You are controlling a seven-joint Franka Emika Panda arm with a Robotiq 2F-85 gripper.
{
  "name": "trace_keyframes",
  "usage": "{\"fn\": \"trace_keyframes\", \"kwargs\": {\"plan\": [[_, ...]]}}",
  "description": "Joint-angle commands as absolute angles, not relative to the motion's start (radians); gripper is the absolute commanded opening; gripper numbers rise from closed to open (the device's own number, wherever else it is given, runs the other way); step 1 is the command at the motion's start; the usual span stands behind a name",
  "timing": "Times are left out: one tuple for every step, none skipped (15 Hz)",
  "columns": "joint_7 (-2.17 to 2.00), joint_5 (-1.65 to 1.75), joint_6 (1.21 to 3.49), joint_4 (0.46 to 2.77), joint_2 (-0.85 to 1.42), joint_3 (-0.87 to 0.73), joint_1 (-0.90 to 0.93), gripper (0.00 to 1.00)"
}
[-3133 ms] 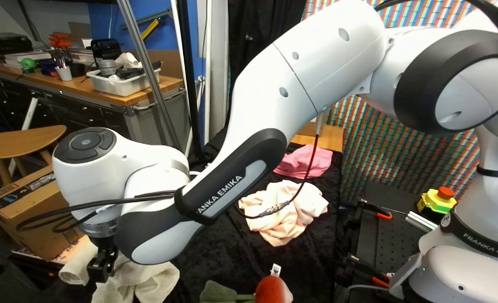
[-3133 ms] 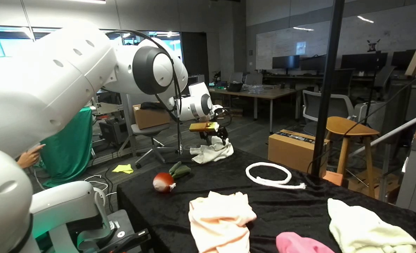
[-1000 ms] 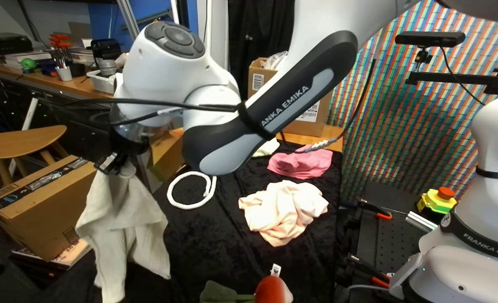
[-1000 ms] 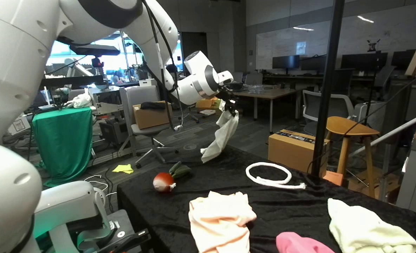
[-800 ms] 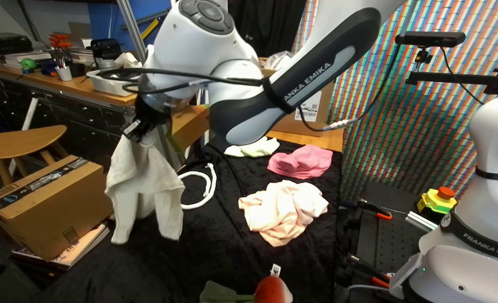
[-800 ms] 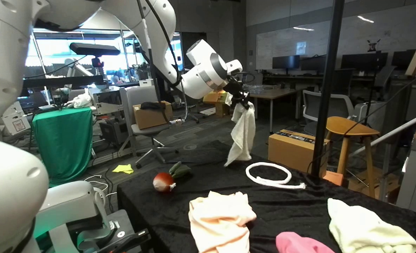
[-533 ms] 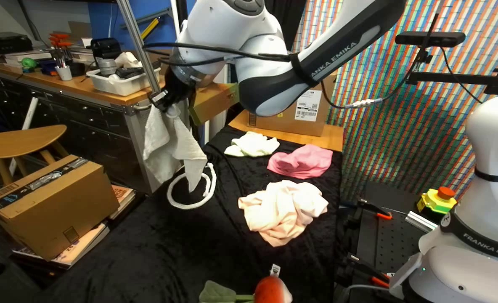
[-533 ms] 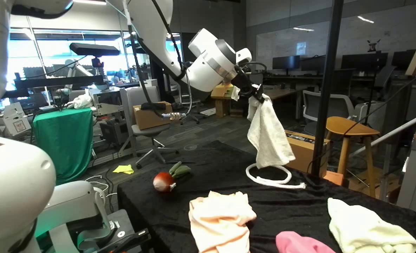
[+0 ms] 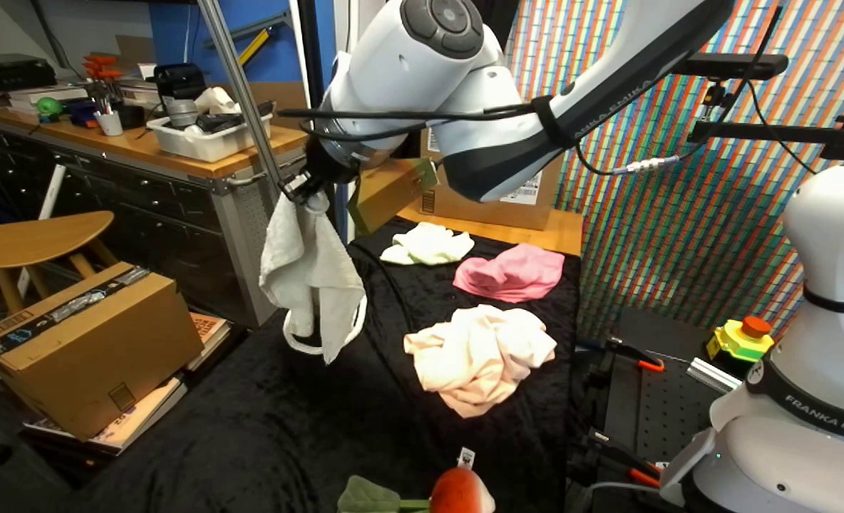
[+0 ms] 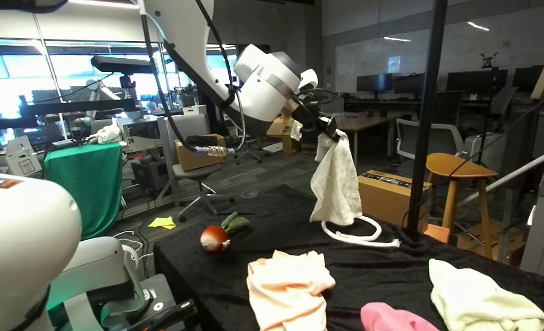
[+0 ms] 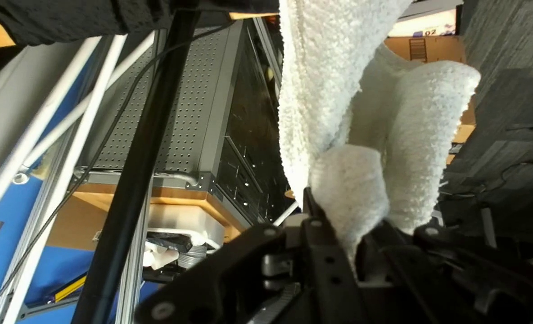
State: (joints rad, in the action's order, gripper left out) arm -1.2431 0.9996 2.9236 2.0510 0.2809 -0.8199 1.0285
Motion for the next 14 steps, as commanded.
{"fn": "trace_keyframes", "kwargs": {"plan": [[-1.249, 1.007, 2.887, 2.098, 0.245, -0.821, 1.054, 0.1], [-1.249, 1.004, 2.881, 2.105, 0.246, -0.821, 1.056, 0.37], [-1.241, 0.998, 2.871, 2.114, 0.242, -0.818, 1.056, 0.38], [-1.241, 0.999, 2.863, 2.118, 0.242, -0.819, 1.057, 0.44], [-1.237, 0.999, 2.855, 2.123, 0.241, -0.818, 1.057, 0.53], [-1.233, 0.994, 2.847, 2.127, 0.239, -0.816, 1.057, 0.6], [-1.229, 0.991, 2.837, 2.13, 0.238, -0.814, 1.057, 0.69], [-1.214, 0.979, 2.832, 2.136, 0.234, -0.806, 1.052, 0.75], [-1.174, 0.953, 2.829, 2.152, 0.223, -0.788, 1.042, 0.82], [-1.094, 0.899, 2.831, 2.187, 0.195, -0.751, 1.025, 0.91], [-1.006, 0.836, 2.849, 2.224, 0.167, -0.711, 1.004, 0.98], [-0.957, 0.796, 2.851, 2.251, 0.147, -0.687, 1.003, 1.0], [-0.889, 0.738, 2.839, 2.28, 0.123, -0.655, 0.996, 1.0], [-0.828, 0.682, 2.833, 2.31, 0.097, -0.623, 0.993, 1.0]]}}
